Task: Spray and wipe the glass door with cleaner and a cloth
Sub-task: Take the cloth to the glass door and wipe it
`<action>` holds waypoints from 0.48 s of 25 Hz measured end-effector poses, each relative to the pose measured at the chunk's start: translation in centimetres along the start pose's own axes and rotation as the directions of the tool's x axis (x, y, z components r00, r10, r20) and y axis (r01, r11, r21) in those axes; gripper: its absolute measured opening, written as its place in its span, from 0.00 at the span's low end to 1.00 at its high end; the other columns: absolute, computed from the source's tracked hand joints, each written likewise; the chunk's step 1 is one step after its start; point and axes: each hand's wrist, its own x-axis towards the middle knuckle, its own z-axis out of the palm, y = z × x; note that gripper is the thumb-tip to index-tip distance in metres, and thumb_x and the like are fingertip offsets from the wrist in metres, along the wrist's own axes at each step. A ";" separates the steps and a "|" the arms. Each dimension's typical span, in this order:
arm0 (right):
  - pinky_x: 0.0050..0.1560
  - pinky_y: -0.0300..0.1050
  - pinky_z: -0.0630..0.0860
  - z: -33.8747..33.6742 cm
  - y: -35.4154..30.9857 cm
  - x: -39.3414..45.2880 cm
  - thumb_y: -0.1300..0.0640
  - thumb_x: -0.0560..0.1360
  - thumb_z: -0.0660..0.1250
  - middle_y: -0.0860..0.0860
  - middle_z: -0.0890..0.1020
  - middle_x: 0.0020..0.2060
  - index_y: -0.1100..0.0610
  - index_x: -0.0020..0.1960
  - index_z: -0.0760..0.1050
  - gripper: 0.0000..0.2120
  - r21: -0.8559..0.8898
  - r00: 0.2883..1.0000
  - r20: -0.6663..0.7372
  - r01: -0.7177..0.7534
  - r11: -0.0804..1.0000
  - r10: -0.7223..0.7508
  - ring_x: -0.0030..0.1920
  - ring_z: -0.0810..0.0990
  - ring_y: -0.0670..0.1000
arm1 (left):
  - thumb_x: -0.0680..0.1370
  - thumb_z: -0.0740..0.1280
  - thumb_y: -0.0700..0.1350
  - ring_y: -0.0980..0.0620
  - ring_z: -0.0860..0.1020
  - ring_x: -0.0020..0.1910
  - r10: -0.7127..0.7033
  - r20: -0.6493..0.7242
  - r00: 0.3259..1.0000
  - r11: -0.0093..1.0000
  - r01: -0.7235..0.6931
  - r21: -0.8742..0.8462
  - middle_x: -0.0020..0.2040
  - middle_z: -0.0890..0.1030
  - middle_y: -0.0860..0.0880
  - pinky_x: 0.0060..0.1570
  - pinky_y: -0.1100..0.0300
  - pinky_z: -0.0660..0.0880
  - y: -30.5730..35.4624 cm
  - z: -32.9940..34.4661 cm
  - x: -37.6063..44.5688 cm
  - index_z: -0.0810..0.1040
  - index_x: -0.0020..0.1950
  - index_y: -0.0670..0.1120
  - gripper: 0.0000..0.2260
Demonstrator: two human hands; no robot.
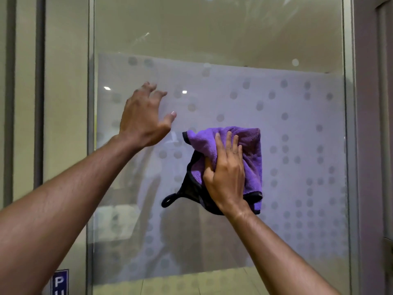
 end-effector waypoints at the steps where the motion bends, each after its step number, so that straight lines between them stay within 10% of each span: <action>1: 0.77 0.59 0.53 -0.1 -0.3 -0.1 0.62 0.71 0.63 0.63 0.62 0.76 0.61 0.75 0.64 0.32 -0.006 1.000 0.008 -0.005 1.000 0.005 0.77 0.56 0.64 | 0.72 0.64 0.58 0.44 0.69 0.68 0.039 0.017 0.999 0.991 -0.037 -0.127 0.67 0.74 0.42 0.66 0.52 0.65 0.9 -0.5 0.0 0.75 0.66 0.44 0.27; 6: 0.77 0.60 0.54 -0.7 -1.8 -0.4 0.60 0.67 0.60 0.65 0.63 0.75 0.61 0.76 0.63 0.36 -0.010 0.999 0.021 -0.030 0.999 0.031 0.77 0.57 0.65 | 0.69 0.68 0.60 0.54 0.80 0.47 0.258 0.304 0.917 0.932 -0.153 -0.330 0.47 0.83 0.51 0.50 0.59 0.76 5.2 -1.7 -0.9 0.83 0.52 0.45 0.22; 12: 0.75 0.60 0.59 -1.4 -2.5 -1.1 0.58 0.70 0.61 0.65 0.64 0.74 0.62 0.75 0.63 0.34 -0.011 0.997 0.057 -0.045 0.999 0.045 0.77 0.58 0.64 | 0.68 0.72 0.47 0.52 0.81 0.37 0.240 0.327 0.914 0.952 -0.156 -0.263 0.36 0.84 0.49 0.40 0.52 0.78 6.9 -2.1 -0.9 0.84 0.43 0.44 0.09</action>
